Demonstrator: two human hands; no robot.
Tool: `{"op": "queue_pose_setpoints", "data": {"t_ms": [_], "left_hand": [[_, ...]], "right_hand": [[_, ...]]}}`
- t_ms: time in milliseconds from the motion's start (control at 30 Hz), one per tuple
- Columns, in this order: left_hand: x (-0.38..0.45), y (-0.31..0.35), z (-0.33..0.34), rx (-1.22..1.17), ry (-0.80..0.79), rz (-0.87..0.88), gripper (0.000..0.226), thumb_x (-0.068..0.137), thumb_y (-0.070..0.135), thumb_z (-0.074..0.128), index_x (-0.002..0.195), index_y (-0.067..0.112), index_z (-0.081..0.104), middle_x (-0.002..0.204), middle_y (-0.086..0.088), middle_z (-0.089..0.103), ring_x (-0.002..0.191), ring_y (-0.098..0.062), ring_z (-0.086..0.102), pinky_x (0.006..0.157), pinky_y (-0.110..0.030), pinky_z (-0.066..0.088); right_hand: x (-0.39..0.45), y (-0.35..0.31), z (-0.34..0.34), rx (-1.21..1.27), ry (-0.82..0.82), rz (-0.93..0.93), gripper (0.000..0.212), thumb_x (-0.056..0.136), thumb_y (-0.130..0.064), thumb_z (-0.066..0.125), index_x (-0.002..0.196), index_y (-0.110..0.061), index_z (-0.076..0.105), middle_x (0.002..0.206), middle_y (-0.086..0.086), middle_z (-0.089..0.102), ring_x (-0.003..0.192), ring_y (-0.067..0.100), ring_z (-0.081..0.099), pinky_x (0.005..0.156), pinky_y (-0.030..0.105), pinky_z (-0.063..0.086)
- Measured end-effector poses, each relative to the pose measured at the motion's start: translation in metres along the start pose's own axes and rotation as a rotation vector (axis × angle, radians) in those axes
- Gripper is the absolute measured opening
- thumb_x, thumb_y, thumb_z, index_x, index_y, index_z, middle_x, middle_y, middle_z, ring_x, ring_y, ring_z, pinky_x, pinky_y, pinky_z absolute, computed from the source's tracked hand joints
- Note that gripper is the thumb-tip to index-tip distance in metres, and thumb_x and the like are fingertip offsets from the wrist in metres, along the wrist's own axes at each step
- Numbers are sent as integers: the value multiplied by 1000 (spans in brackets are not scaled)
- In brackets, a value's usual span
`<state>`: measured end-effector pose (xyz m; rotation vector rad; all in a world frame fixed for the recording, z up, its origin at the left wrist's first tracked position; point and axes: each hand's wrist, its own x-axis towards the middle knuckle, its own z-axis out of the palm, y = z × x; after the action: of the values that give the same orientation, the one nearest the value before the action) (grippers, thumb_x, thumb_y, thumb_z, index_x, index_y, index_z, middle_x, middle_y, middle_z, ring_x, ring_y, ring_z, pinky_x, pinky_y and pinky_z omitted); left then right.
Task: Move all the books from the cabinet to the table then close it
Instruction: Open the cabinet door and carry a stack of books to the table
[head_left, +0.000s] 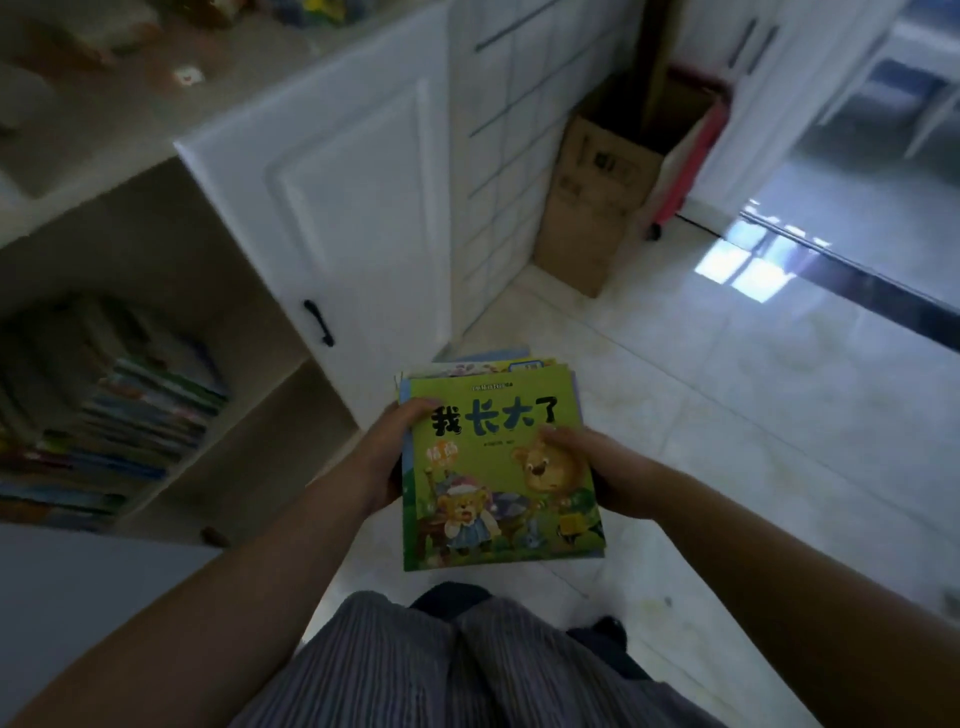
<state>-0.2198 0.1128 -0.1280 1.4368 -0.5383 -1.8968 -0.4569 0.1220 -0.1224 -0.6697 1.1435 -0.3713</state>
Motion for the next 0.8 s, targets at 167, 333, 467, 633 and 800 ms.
{"op": "queue_pose_setpoints", "data": {"t_ms": [167, 333, 467, 633, 800], "left_hand": [[12, -22, 88, 171, -190, -73, 27, 93, 27, 52, 113, 11, 63, 106, -16, 71, 83, -29, 72, 68, -38, 61], [15, -65, 187, 331, -335, -140, 33, 93, 24, 56, 123, 11, 57, 111, -18, 69, 88, -31, 71, 67, -39, 61], [13, -105, 267, 427, -446, -200, 34, 92, 23, 57, 125, 13, 55, 112, -18, 70, 88, -32, 71, 66, -39, 60], [10, -159, 371, 540, -565, -232, 36, 92, 23, 58, 126, 13, 54, 112, -19, 70, 93, -34, 70, 70, -41, 60], [0, -206, 465, 635, -662, -295, 34, 92, 22, 57, 124, 10, 54, 107, -19, 71, 83, -31, 72, 64, -38, 60]], "right_hand": [[-59, 52, -67, 132, 133, -45, 66, 79, -51, 60, 135, -24, 38, 124, 13, 64, 109, 33, 64, 93, 53, 51], [-134, 100, -126, 111, 329, -64, 74, 71, -54, 62, 135, -30, 31, 119, 8, 65, 102, 28, 68, 86, 49, 55], [-191, 140, -180, 143, 436, -82, 77, 71, -55, 63, 135, -32, 29, 118, 7, 65, 102, 28, 67, 88, 53, 54], [-261, 191, -249, 250, 546, -105, 88, 62, -61, 71, 134, -31, 32, 117, 8, 67, 101, 29, 68, 87, 56, 53], [-322, 237, -297, 392, 671, -136, 95, 55, -63, 77, 134, -29, 36, 116, 8, 68, 103, 32, 67, 91, 61, 49]]}}
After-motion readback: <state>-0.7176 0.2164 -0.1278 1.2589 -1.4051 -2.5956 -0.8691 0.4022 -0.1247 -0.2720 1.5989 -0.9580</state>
